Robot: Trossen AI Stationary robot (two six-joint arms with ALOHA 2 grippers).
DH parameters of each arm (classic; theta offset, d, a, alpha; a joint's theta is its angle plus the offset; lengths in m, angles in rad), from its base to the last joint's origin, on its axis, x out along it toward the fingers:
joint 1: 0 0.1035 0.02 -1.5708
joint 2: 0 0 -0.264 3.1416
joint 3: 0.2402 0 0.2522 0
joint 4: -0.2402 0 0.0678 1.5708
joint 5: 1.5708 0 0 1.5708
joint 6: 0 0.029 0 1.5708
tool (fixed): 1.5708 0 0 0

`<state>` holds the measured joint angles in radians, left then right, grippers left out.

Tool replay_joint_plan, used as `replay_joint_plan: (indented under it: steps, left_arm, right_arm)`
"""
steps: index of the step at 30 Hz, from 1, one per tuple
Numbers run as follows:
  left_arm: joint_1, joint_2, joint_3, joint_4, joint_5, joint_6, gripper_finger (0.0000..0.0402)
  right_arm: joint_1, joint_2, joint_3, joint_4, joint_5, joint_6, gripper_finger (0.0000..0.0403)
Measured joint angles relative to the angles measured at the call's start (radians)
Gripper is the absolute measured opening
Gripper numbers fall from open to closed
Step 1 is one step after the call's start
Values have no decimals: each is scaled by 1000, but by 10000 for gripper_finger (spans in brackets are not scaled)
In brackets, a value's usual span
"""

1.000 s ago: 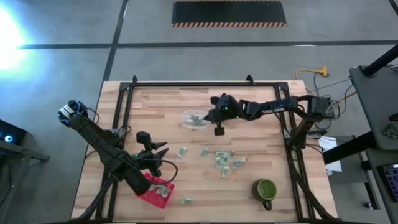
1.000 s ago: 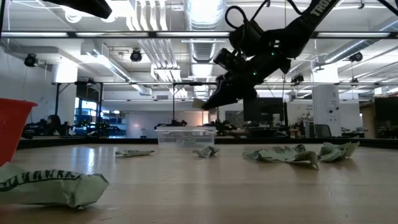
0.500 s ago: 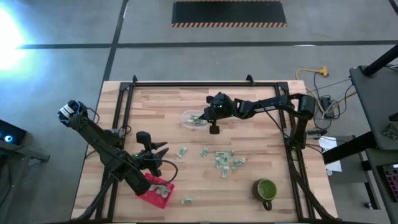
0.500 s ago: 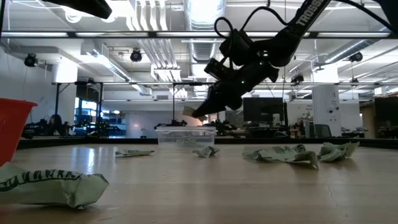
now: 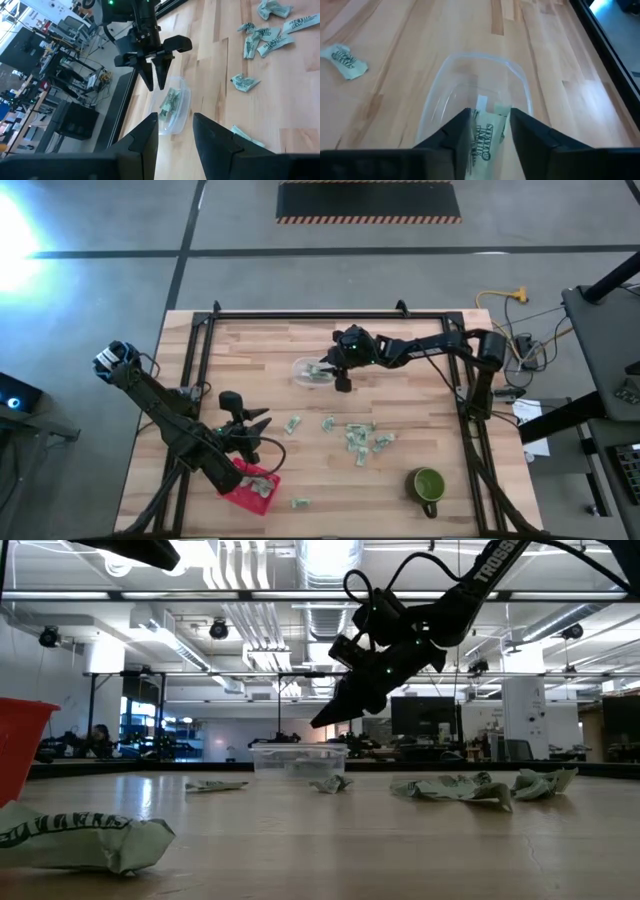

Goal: Pick and place items into bin
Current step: Put the stevia packet into the transparent bin

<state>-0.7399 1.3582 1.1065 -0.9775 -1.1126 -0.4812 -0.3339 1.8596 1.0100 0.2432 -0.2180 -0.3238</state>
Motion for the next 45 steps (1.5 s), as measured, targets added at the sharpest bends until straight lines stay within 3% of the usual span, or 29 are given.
replay_joint_plan:
  steps: [5, 12, 25, 33, 45]
  left_arm:
    - [0, 0, 0, 0, 0, 0, 106]
    - [0, 0, -1, 0, 1, -1, 106]
    - [0, 0, -6, 1, 7, -5, 106]
    - [0, 0, -14, 2, 8, -7, 106]
    - [0, 1, -16, 4, 9, -8, 106]
  right_arm:
    - [18, -55, 0, -146, -27, -48, 155]
    - [107, -72, -14, -233, -251, -77, 160]
    - [251, -23, -19, -226, -237, -103, 138]
    - [258, 42, -20, -195, -198, -115, 132]
    - [260, 92, -15, -134, -172, -64, 157]
